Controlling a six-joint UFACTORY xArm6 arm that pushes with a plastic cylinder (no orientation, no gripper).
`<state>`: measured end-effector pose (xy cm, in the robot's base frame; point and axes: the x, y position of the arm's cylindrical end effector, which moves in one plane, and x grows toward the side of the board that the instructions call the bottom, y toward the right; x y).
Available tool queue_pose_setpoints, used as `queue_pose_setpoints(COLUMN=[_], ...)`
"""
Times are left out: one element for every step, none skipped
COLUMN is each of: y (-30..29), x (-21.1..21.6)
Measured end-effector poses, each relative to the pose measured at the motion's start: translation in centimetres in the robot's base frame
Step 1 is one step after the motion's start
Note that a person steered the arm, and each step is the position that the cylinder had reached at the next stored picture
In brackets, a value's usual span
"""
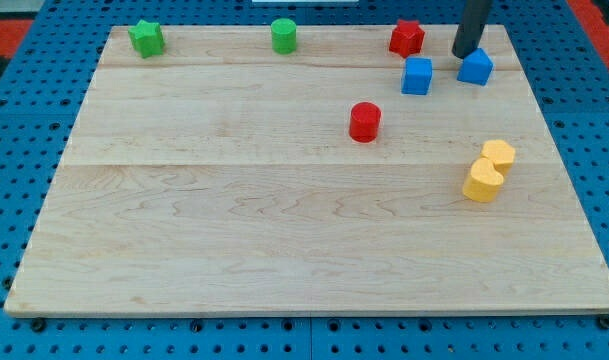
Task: Move the blue cube diagonally to the green circle
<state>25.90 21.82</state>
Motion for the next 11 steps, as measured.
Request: queue_pose_setpoints(y=[-2.7, -3.9, -7.9, -9.9, -9.9, -10.4, -10.8, -11.7, -12.8, -14.4, -13.3], x=[2.4, 4.1, 3.5, 2.8, 2.8, 2.8, 2.8, 2.8, 2.8, 2.9, 6.1])
